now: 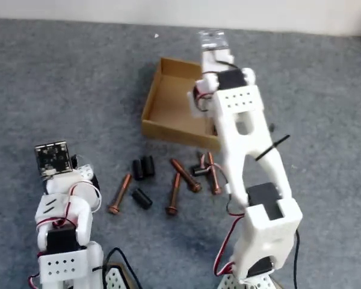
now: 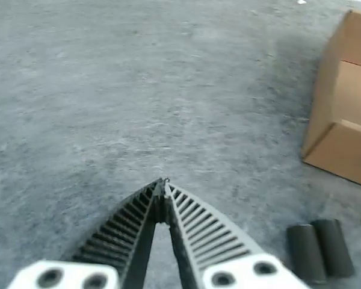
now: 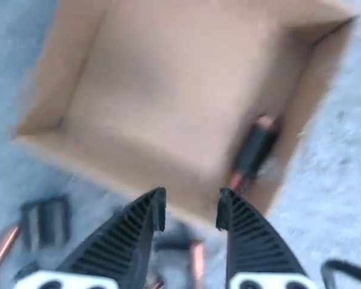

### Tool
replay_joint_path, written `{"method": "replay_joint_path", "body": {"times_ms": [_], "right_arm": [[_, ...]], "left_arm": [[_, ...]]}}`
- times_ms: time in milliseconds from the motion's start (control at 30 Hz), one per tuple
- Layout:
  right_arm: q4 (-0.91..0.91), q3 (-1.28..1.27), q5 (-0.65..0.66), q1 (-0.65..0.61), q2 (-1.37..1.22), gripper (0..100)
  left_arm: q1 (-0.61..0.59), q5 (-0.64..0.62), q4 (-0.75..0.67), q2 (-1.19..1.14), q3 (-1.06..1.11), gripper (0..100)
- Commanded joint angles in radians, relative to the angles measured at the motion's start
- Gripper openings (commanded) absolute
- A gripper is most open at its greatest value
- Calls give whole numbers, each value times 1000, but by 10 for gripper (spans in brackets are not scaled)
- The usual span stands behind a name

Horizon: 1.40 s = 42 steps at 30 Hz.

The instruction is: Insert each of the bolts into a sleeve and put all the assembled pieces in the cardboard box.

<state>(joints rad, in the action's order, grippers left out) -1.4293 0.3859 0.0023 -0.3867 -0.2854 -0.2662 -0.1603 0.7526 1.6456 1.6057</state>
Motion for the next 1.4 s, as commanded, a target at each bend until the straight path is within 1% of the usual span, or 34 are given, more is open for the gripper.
{"method": "replay_joint_path", "body": {"times_ms": [0, 167, 233, 333, 467, 667, 1067, 1200, 1367], "right_arm": [[-101, 79, -8, -102, 27, 131], [-150, 82, -11, -245, 22, 131], [-142, 82, -55, -289, 19, 131], [-101, 44, -126, -335, 18, 131], [-2, -50, -143, -383, 18, 131], [196, -252, -143, -395, 18, 131], [441, -503, -143, -397, 16, 131], [473, -538, -143, -397, -31, 130], [473, -504, -143, -397, -142, 120]], "left_arm": [[-53, 12, -25, 5, -18, 11], [-67, 14, -26, 5, -18, 11], [-67, 15, -26, 5, -18, 11], [-67, 17, -26, 5, -18, 11], [-67, 17, -26, 5, -18, 11], [-67, 17, -26, 5, -18, 11], [-62, 17, -26, 5, -16, 11], [-61, 17, -26, 5, -15, 11], [-61, 17, -26, 5, -13, 11]]}}
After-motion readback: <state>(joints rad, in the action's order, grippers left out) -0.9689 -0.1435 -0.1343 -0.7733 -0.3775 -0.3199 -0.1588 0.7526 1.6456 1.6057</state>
